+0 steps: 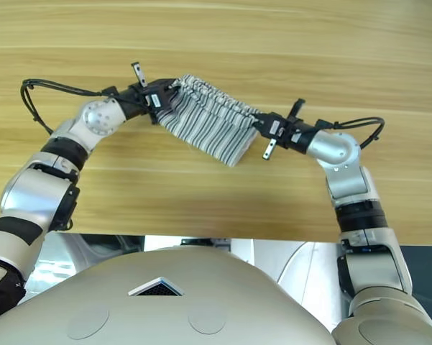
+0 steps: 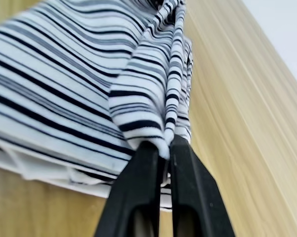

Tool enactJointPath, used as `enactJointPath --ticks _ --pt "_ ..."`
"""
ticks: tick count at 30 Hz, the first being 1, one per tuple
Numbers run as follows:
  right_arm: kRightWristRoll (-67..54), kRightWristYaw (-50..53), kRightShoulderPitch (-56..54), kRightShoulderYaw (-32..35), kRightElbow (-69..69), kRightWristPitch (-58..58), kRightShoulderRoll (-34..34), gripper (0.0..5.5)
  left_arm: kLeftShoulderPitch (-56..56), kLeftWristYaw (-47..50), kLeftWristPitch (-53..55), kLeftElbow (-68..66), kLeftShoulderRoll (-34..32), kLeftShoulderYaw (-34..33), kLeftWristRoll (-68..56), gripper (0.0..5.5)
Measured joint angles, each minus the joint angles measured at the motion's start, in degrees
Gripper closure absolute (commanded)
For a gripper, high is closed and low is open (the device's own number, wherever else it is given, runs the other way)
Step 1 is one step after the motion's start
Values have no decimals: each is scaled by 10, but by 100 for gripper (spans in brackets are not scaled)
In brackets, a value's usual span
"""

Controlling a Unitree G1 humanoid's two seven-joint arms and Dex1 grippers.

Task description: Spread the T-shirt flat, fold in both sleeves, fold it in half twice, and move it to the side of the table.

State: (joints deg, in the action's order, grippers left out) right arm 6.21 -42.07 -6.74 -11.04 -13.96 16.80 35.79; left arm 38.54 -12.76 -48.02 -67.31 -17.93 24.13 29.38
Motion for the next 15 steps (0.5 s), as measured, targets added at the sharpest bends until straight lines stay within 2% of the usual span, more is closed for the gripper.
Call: enactJointPath --ticks 5,9,10,11,15 --pt "15 20 -2 -8 -17 -16 -18 543 21 106 -9 -16 6 47 67 526" --pt "20 33 -3 -14 -23 -21 -35 543 30 152 -8 -26 8 76 95 526" --pt "20 34 -4 -17 -25 -25 -39 543 35 161 -6 -32 10 86 99 492" --pt "19 35 -5 -17 -27 -27 -42 504 38 165 -4 -37 11 91 102 474" --pt "-4 37 -5 -10 -28 -45 -59 434 42 171 8 -47 17 109 113 398"
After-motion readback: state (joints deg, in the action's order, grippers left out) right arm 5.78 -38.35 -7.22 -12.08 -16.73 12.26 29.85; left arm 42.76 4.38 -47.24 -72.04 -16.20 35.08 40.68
